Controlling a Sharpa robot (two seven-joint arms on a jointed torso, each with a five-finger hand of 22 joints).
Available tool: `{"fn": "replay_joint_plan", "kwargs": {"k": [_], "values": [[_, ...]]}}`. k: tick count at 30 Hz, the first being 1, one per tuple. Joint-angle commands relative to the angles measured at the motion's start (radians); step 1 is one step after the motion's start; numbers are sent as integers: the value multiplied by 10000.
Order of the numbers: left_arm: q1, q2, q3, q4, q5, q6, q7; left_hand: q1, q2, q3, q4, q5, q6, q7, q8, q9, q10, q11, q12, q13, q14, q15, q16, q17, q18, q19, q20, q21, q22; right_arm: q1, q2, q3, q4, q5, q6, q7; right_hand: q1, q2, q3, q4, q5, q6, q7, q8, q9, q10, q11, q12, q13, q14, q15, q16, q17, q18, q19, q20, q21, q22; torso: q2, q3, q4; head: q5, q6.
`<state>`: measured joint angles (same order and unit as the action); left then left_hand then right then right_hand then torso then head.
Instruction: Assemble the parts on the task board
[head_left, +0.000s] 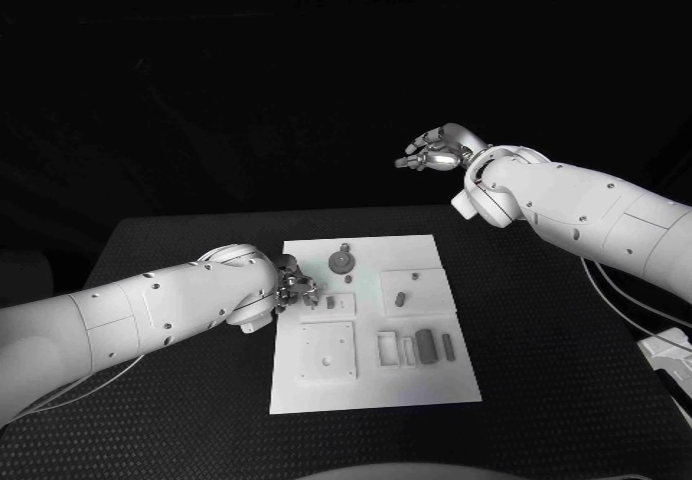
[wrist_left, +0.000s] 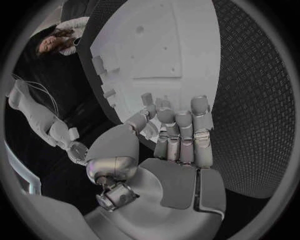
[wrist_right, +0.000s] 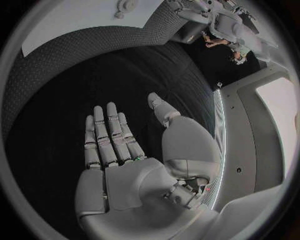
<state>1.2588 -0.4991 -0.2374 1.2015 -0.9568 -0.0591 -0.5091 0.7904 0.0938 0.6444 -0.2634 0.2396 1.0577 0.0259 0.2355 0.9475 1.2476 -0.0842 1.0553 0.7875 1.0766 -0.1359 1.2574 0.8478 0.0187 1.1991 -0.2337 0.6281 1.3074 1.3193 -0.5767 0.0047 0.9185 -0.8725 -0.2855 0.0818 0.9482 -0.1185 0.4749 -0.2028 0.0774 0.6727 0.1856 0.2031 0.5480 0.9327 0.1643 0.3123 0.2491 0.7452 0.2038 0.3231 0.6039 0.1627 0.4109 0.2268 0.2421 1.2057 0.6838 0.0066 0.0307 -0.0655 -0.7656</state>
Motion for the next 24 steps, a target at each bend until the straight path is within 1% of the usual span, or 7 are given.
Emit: {"fn": "replay_joint_plan", "kwargs": {"k": [1, 6, 11, 15, 24], "values": [[1, 15, 7, 0, -569, -37, -43, 27, 108, 57, -34, 49, 148, -213, 2649, 1524, 152, -188, -37, -11, 14, -92, -11, -15, 210, 23, -64, -15, 219, -1, -7, 1, 18, -33, 105, 112, 92, 10, -21, 25, 20, -58, 663, 48, -14, -1, 56, -43, -17, -44, 32, -37, -12, -190, 76, -6, -40, 11, -3, 8, 1, 1, -18], [1, -5, 7, 8, -714, 150, -106, 21, 86, 56, -43, 58, 154, -225, 2701, 1541, 182, -198, -27, -11, 38, -98, 0, -13, 214, 47, -69, -3, 222, -1, -20, 1, 23, -33, 109, 111, 93, 11, -22, 25, 20, -58, 663, 50, -15, -1, 57, -43, -22, -45, 33, -38, -14, -190, 76, -6, -44, 14, -2, 3, 3, 3, -44], [-2, -7, 7, -27, -885, 65, -164, -4, 59, 43, -26, 38, 171, -238, 2761, 1557, 216, -209, -15, -11, 66, -103, 14, -9, 218, 74, -74, 10, 223, -1, -30, 1, 44, -33, 109, 112, 94, 11, -22, 25, 20, -59, 663, 51, -16, -1, 57, -44, -26, -45, 33, -39, -15, -191, 77, -6, -48, 18, -3, 6, 10, -1, -57], [-10, 6, 7, -43, -966, 42, -172, -31, 4, 31, 2, 34, 244, -276, 2895, 1594, 263, -240, -6, -18, 103, -115, 26, -7, 227, 108, -83, 23, 221, -1, -35, 1, 66, -33, 134, 114, 94, 10, -23, 25, 20, -60, 663, 52, -16, 0, 57, -44, -30, -46, 33, -40, -17, -192, 77, -6, -52, 21, 0, 2, 7, -2, -69], [-80, 65, 7, -44, -980, 219, -147, -61, -49, 12, 37, 40, 339, -332, 3079, 1626, 338, -283, 7, -30, 158, -124, 43, -4, 238, 152, -95, 46, 223, -1, -38, 1, 68, -33, 139, 114, 96, 10, -24, 24, 20, -63, 663, 53, -19, -3, 59, -46, -39, -51, 35, -44, -21, -193, 76, -6, -61, 27, 2, 0, 2, -14, -106]]}}
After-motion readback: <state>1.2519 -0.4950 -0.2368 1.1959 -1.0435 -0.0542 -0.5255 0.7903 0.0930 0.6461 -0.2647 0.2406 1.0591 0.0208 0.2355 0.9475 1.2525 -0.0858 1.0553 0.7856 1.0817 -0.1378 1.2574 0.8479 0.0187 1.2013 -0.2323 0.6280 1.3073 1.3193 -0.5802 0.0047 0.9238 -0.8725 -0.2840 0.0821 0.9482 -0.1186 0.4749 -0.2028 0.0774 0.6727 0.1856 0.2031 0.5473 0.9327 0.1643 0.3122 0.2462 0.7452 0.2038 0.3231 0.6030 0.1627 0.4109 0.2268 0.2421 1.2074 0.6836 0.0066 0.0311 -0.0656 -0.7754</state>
